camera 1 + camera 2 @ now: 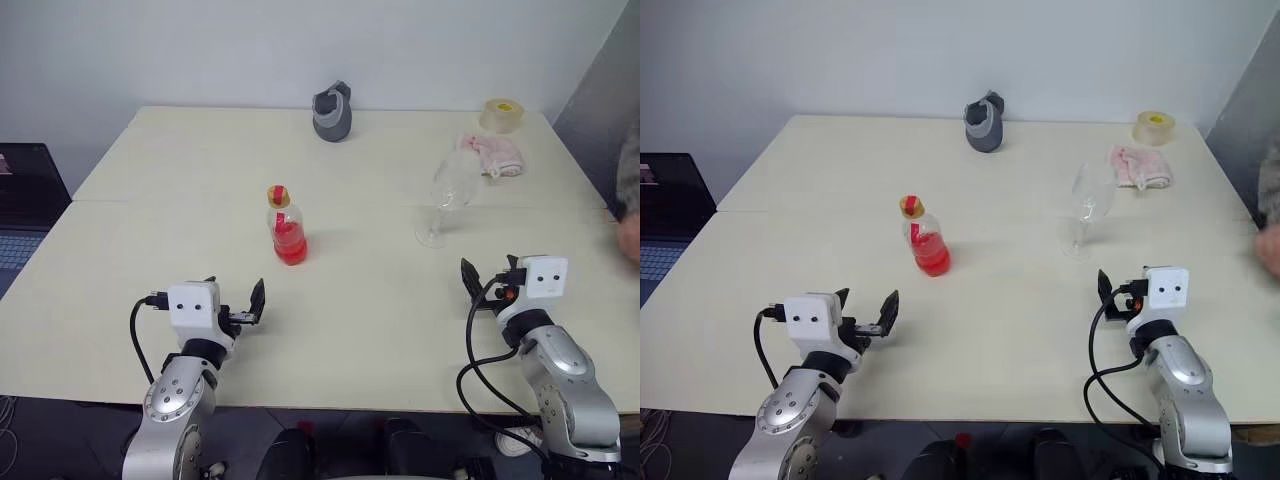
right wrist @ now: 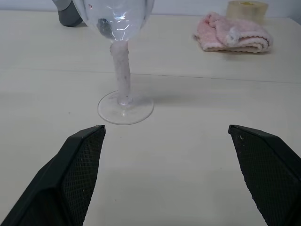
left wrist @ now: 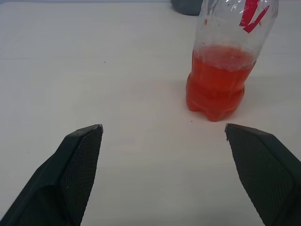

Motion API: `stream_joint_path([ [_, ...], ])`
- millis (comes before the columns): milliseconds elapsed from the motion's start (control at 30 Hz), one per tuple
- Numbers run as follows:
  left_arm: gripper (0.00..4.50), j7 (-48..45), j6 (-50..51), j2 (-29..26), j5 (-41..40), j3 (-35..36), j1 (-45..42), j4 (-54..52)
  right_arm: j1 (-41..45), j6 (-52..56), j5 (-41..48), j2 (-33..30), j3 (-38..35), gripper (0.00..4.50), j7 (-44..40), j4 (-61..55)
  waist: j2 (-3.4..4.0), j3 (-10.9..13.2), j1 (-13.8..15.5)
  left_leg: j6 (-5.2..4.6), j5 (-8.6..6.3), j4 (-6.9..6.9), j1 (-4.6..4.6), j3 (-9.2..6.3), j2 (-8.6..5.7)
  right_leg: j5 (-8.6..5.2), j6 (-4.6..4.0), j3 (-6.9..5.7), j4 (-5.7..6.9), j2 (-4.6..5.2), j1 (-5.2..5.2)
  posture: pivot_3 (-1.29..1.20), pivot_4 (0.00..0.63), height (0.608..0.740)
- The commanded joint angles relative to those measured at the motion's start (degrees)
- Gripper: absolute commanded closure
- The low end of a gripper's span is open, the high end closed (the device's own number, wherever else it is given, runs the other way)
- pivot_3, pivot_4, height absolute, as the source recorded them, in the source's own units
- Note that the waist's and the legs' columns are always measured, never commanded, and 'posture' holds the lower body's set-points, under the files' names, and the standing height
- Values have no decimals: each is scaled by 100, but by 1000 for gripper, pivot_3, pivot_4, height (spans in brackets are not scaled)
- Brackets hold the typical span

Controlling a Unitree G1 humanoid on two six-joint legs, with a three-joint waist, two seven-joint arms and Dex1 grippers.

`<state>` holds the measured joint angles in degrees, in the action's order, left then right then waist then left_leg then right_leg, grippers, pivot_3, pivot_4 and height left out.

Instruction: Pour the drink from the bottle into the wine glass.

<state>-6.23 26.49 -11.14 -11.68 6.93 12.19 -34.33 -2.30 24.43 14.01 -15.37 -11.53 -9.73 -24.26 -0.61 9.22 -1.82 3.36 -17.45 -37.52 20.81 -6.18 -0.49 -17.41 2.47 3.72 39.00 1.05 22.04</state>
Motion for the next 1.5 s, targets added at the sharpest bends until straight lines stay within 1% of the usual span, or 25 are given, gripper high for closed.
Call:
stream_joint_path([
  [33, 37, 27, 19, -98, 124, 25, -14, -299, 29, -8, -4, -55, -73, 0, 3, -190, 0, 0, 0, 0, 0, 0, 0, 0, 0, 0, 0, 0, 0, 0, 0, 0, 150, 740],
  [667, 37, 6, -237, -44, 183, 50, 5, -204, -46, -38, 23, -122, -94, 0, -60, -248, 0, 0, 0, 0, 0, 0, 0, 0, 0, 0, 0, 0, 0, 0, 0, 0, 150, 740],
  [867, 37, -91, -151, -121, 264, -72, 0, -61, -59, -28, 59, -265, -115, 0, -194, -186, 0, 0, 0, 0, 0, 0, 0, 1, 0, 0, 0, 0, 0, 0, 0, 0, 150, 740],
  [967, 37, -252, -152, -115, 65, 39, -133, 157, -76, -36, 118, -391, -63, 0, -409, -178, 0, 0, 0, 0, 0, 0, 0, 3, 0, 0, 0, -2, 0, 0, 0, 0, 150, 740],
  [1133, 37, -591, -242, -298, 23, -43, -498, 515, 4, 2, 527, -788, 0, 0, -1212, -155, -1, 1, 1, -1, 0, 0, 0, 5, -1, 0, 0, -5, -1, -1, -1, 0, 150, 740],
  [1200, 37, -880, -477, -484, 85, -172, -782, 731, 89, -6, 847, -1027, 115, 0, -1838, -129, -3, 2, 2, -1, 0, 0, 0, 5, -1, 0, 0, -5, -1, -1, -1, 0, 150, 740],
  [1267, 37, -1039, -782, -695, 317, -328, -1037, 1004, 145, -132, 1052, -1228, 303, 0, -2429, -113, -4, 2, 2, -1, 0, 0, 0, 4, -1, 0, 0, -10, 0, -3, -2, 0, 150, 740],
  [1433, 37, -1158, -975, -725, 208, -232, -1277, 1372, 295, -144, 1457, -1404, 590, 0, -3246, -43, -4, 3, -2, -1, 0, 0, 0, 1, 0, 0, 0, -8, -3, -1, -3, 0, 150, 740],
  [1500, 37, -1218, -1054, -739, 223, -230, -1334, 1482, 367, -166, 1578, -1427, 623, 0, -3454, -3, -9, 5, 2, -2, 0, 0, 0, -3, -2, 0, 0, -7, -4, 1, -3, 0, 150, 740],
])
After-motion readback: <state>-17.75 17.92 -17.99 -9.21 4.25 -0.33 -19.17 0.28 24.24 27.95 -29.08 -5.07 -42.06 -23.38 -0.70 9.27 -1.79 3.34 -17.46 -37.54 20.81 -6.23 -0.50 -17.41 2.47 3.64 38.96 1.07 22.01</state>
